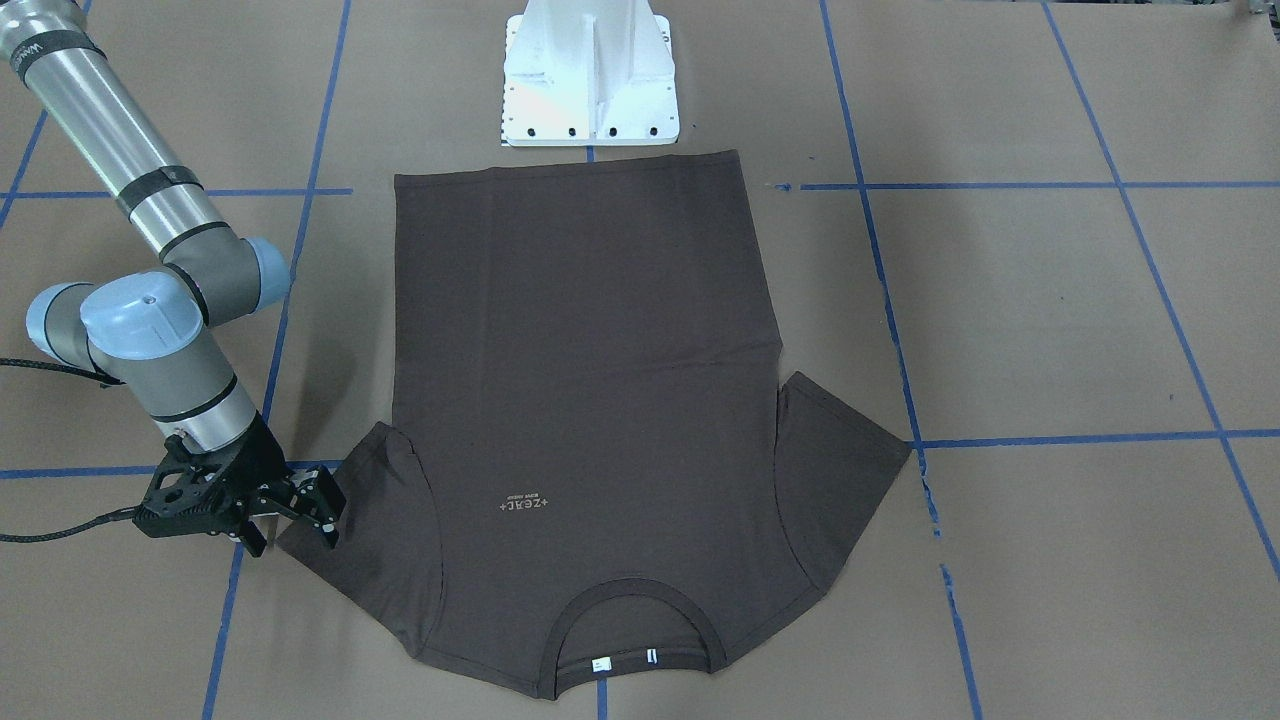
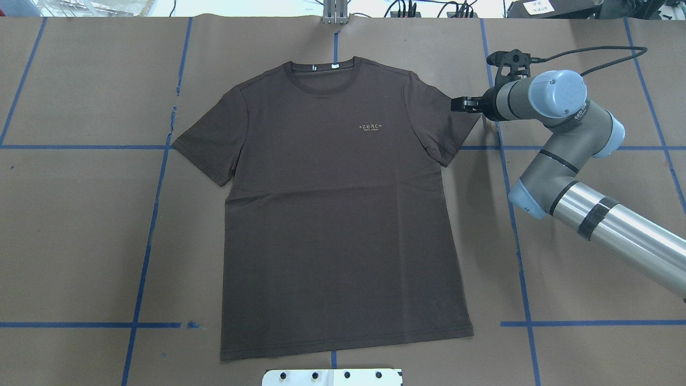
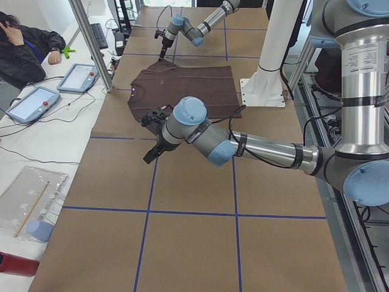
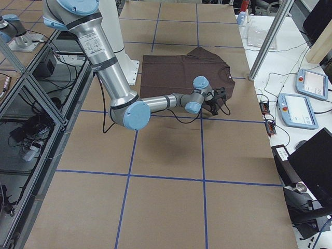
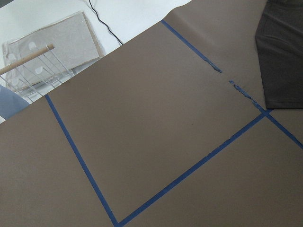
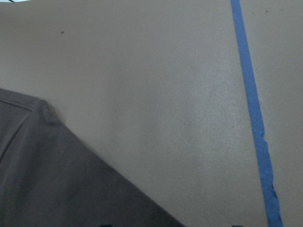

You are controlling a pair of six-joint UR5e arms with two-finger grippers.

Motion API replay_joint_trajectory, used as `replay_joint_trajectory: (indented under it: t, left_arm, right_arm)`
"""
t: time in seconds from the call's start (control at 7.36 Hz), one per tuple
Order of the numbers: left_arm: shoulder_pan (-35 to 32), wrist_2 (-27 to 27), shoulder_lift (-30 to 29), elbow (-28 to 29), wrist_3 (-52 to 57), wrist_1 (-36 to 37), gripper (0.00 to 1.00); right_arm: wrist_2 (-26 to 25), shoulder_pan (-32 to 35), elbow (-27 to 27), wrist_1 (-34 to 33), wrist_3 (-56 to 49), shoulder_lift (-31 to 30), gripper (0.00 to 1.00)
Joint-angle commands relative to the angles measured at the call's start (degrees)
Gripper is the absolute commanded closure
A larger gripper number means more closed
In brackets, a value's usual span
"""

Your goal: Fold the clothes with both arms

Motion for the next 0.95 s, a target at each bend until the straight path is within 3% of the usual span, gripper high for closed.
replay_joint_trajectory:
  t: [0.0,0.54,0.82]
  left_arm:
    - [0.00,0.00,-0.07,0.03,0.00,0.00,0.00]
    - [0.00,0.09,-0.25,0.30,0.00,0.00,0.00]
    - [0.00,0.09,-0.34,0.38,0.00,0.00,0.00]
  right_arm:
    - [-0.10,-0.29,-0.15,-0.03,0.00,-0.09,0.12]
    - [-0.10,-0.29,-0.50,0.06,0.00,-0.09,0.14]
    - [-0.10,-0.29,-0.59,-0.03,0.09,-0.09,0.30]
